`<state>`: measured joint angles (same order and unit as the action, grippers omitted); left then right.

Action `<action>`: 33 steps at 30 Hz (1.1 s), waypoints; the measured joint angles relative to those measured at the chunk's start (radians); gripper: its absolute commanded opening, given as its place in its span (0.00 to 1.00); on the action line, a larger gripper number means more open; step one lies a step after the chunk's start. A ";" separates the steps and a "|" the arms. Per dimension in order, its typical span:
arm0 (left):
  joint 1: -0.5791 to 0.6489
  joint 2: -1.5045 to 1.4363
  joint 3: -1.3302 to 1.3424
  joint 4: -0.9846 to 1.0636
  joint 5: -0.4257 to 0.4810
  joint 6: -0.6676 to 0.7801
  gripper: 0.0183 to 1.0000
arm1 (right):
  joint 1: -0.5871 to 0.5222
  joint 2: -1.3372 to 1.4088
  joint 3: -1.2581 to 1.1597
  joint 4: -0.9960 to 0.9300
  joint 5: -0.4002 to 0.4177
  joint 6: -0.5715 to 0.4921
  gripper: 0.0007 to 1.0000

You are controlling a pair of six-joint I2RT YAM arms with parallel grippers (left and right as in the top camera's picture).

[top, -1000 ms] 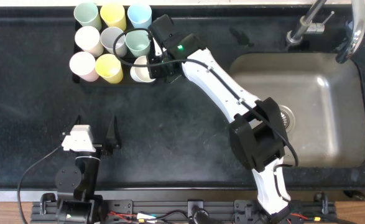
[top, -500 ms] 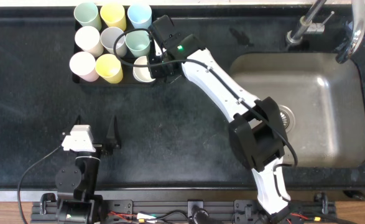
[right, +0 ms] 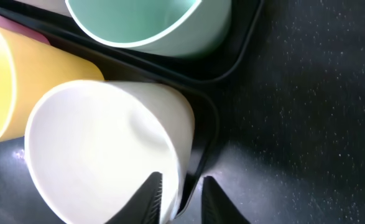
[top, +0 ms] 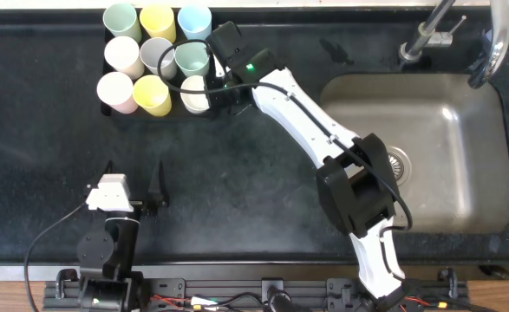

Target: Store Cups

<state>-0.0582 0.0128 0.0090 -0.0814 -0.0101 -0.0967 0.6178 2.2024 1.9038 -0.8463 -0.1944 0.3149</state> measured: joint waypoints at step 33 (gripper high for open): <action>0.000 0.000 0.000 0.000 0.000 0.000 1.00 | -0.248 -0.727 -0.270 -0.038 0.237 -0.322 1.00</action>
<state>-0.0582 0.0128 0.0090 -0.0814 -0.0101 -0.0967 0.3698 1.4757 1.6337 -0.8841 0.0429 -0.0071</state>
